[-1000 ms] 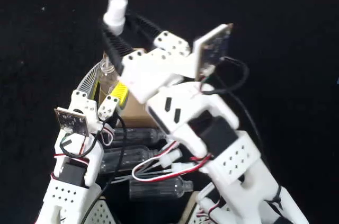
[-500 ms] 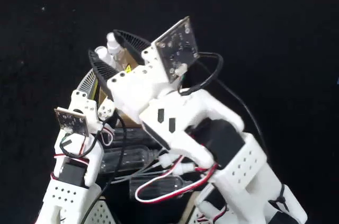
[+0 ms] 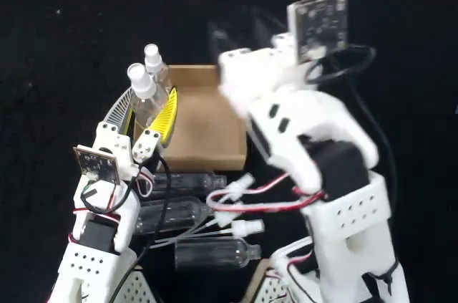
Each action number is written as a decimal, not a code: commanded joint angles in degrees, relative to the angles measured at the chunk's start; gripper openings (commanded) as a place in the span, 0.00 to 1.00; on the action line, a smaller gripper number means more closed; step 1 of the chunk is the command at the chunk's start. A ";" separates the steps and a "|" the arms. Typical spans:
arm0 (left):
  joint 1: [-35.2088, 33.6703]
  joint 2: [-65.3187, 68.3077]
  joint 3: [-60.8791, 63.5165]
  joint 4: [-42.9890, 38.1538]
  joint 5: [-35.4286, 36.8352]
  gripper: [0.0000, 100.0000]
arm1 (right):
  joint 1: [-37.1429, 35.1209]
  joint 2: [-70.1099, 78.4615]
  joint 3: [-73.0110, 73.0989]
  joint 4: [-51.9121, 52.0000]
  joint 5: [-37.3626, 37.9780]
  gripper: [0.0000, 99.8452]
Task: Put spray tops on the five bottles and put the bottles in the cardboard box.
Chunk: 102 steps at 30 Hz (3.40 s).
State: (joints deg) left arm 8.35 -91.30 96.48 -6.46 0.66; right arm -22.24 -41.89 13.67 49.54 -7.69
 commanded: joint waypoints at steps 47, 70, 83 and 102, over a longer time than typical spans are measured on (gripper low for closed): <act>-20.97 -0.09 1.27 -10.99 0.09 0.03 | 24.53 -7.43 67.91 -46.42 9.05 0.02; -17.89 56.18 -4.88 -61.36 -0.18 0.03 | 24.44 -7.43 68.53 -46.51 9.14 0.03; -4.97 56.70 -1.89 -62.07 0.18 0.03 | 24.44 -7.43 68.44 -46.51 9.32 0.03; -1.10 56.97 -9.80 -45.45 0.18 0.03 | 24.44 -7.43 68.35 -46.51 9.32 0.03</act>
State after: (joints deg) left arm 7.03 -34.24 89.54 -51.65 0.57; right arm 3.08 -47.25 82.51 4.70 1.01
